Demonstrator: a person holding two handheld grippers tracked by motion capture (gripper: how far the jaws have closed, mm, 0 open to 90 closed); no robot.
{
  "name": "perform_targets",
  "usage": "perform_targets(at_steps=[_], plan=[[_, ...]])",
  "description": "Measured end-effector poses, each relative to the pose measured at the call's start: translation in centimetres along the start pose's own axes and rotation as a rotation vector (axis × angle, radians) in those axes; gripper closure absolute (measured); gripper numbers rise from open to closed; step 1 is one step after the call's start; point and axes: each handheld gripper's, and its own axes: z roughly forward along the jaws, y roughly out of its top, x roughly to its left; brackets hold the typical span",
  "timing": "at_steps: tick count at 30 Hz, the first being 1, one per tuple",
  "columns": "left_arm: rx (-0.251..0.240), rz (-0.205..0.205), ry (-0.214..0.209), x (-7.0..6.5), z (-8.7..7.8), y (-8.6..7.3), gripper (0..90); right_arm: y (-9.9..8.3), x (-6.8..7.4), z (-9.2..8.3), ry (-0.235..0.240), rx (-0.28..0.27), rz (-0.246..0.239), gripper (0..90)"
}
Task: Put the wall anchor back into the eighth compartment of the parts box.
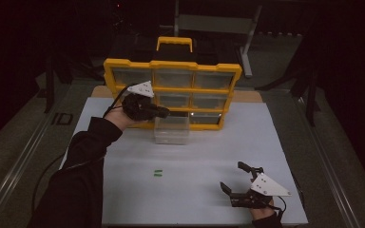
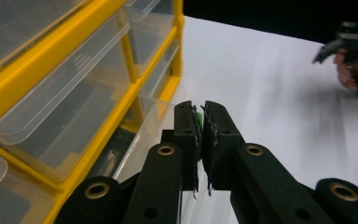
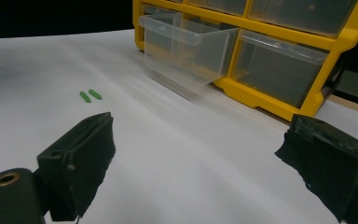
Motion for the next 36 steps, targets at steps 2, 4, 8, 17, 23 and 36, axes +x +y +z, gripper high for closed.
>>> perform_targets(at_steps=[2, 4, 8, 17, 23, 36], plan=[[0.009, -0.002, 0.002, 0.0, 0.5, 0.0, 83.9, 0.0, 0.0, 0.0, 0.001, 0.003, 0.002, 8.3], [0.019, -0.004, 0.006, 0.0, 1.0, -0.1, 84.0, 0.0, 0.0, 0.1, 0.003, 0.005, 0.002, 8.3], [0.038, -0.009, 0.027, 0.1, 1.8, -0.3, 83.9, 0.0, 0.0, 0.1, 0.002, 0.004, 0.003, 8.3], [0.129, -0.077, 0.066, 0.5, 3.2, -1.1, 83.9, -0.1, 0.0, 0.1, 0.006, 0.008, 0.004, 8.3], [0.190, -0.107, 0.061, 0.4, 4.1, -1.7, 83.8, -0.1, 0.0, 0.1, 0.005, 0.011, 0.005, 8.3], [0.186, -0.117, 0.095, 0.5, 4.4, -2.1, 83.1, -0.1, 0.0, 0.2, 0.010, 0.018, 0.009, 8.3]])
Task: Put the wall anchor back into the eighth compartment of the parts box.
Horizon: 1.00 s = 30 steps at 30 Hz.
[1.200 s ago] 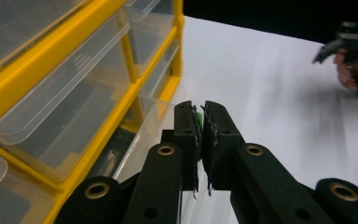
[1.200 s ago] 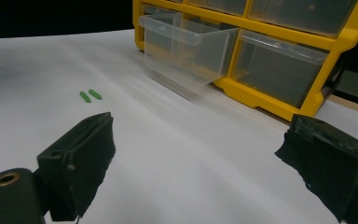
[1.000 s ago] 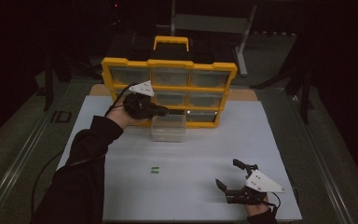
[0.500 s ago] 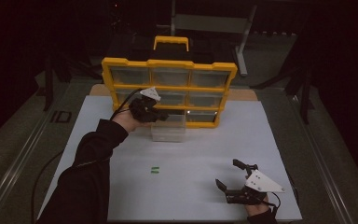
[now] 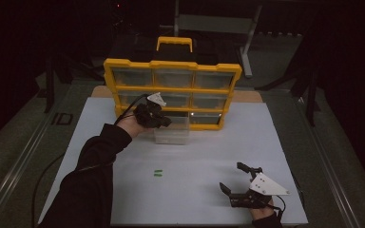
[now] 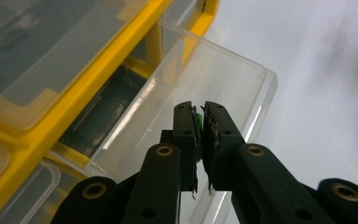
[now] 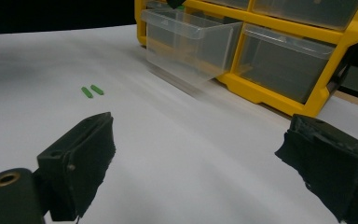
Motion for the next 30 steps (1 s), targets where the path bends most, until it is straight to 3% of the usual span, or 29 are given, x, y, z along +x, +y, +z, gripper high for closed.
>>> perform_targets(at_steps=[2, 5, 6, 9, 12, 18, 22, 30], plan=[[-0.002, -0.012, -0.006, 0.1, -0.1, -0.1, 78.0, 0.0, 0.0, 0.0, 0.001, -0.002, 0.000, 8.3], [0.001, -0.032, -0.018, 0.2, -0.1, -0.1, 61.5, 0.0, 0.0, 0.0, 0.001, -0.002, -0.001, 8.4], [0.000, -0.041, -0.018, 0.3, -0.2, -0.1, 61.5, 0.0, 0.0, 0.0, 0.000, -0.002, -0.001, 8.3], [-0.010, -0.061, -0.026, 0.2, -0.5, -0.2, 45.2, 0.0, 0.0, 0.0, 0.000, -0.002, -0.002, 8.3], [0.002, -0.069, -0.062, 0.1, -0.7, -0.2, 29.2, 0.0, 0.0, 0.0, 0.000, 0.001, -0.002, 8.3], [0.019, -0.030, -0.093, -0.8, -1.2, -0.3, 6.6, 0.0, 0.0, 0.0, 0.000, 0.002, -0.002, 8.3], [0.006, -0.022, -0.110, -1.4, -1.7, -0.5, 1.2, 0.0, 0.0, 0.0, -0.002, 0.002, -0.004, 8.3], [-0.029, -0.015, -0.116, -2.0, -2.9, -1.0, 1.2, 0.0, 0.1, 0.0, -0.001, 0.005, -0.004, 8.3]])
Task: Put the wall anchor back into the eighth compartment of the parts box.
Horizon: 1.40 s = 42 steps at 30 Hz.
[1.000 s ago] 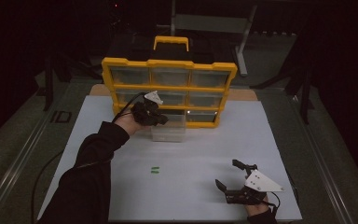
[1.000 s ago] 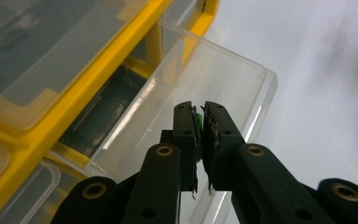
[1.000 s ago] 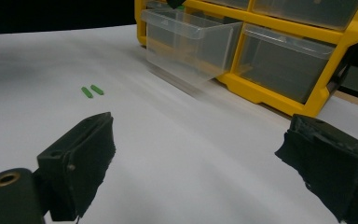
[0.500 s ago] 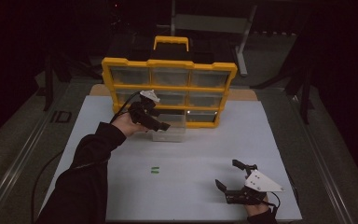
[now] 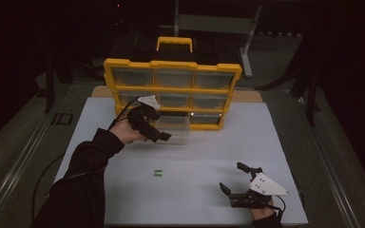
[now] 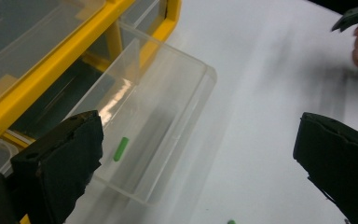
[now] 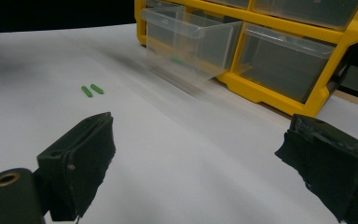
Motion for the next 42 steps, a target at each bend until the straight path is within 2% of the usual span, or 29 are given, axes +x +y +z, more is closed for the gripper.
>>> perform_targets(at_steps=[17, 21, 30, 35, 37, 42], plan=[[-0.023, 0.040, -0.072, -2.7, -1.0, -2.9, 1.5, 0.0, 0.0, 0.0, -0.001, 0.003, -0.002, 8.3], [-0.025, 0.046, -0.068, -3.3, -0.9, -3.7, 1.5, 0.0, 0.0, 0.1, 0.000, 0.004, -0.005, 8.3], [0.001, 0.056, -0.077, -4.0, 0.2, -5.8, 1.6, 0.0, 0.1, 0.1, 0.000, 0.005, -0.004, 8.4], [-0.024, 0.055, -0.087, -4.3, 0.7, -6.7, 3.4, 0.0, 0.1, 0.1, 0.001, 0.007, -0.003, 8.4], [-0.023, 0.074, -0.071, -4.5, 1.0, -7.0, 3.7, 0.0, 0.1, 0.1, -0.002, 0.004, -0.006, 8.3], [-0.032, 0.078, -0.072, -4.7, 1.8, -7.9, 5.7, 0.0, 0.1, 0.1, -0.001, 0.006, -0.004, 8.3]])
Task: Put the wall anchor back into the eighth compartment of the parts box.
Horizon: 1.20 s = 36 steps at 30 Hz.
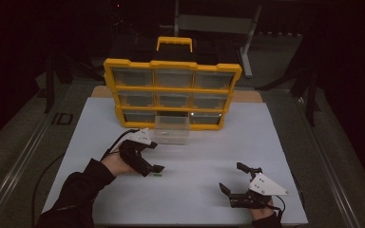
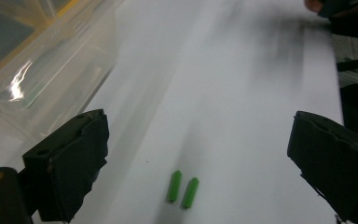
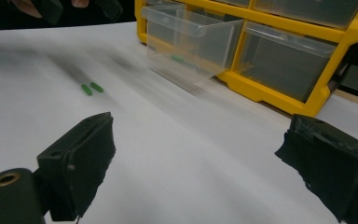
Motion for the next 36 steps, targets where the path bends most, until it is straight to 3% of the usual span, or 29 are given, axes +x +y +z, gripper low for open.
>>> perform_targets(at_steps=[6, 14, 19, 24, 29, 36], plan=[[-0.011, -0.004, 0.001, 0.1, 0.8, -0.9, 11.0, 0.0, 0.0, 0.0, 0.001, 0.000, -0.002, 8.3], [0.015, -0.029, 0.032, 0.5, 1.7, -2.2, 15.6, 0.0, 0.0, 0.1, 0.005, 0.002, -0.002, 8.3], [0.033, -0.028, 0.033, 0.7, 2.3, -2.9, 25.3, 0.0, 0.0, 0.1, 0.007, 0.003, -0.001, 8.3], [0.052, -0.021, 0.023, 0.9, 2.8, -3.5, 41.1, 0.0, 0.0, 0.1, 0.007, 0.003, -0.001, 8.4], [0.086, -0.012, 0.039, 1.2, 3.4, -4.2, 52.7, 0.0, 0.0, 0.1, 0.007, 0.006, -0.001, 8.4], [0.120, 0.001, 0.024, 1.3, 4.1, -4.7, 68.6, 0.0, 0.0, 0.1, 0.006, 0.005, 0.000, 8.4]])
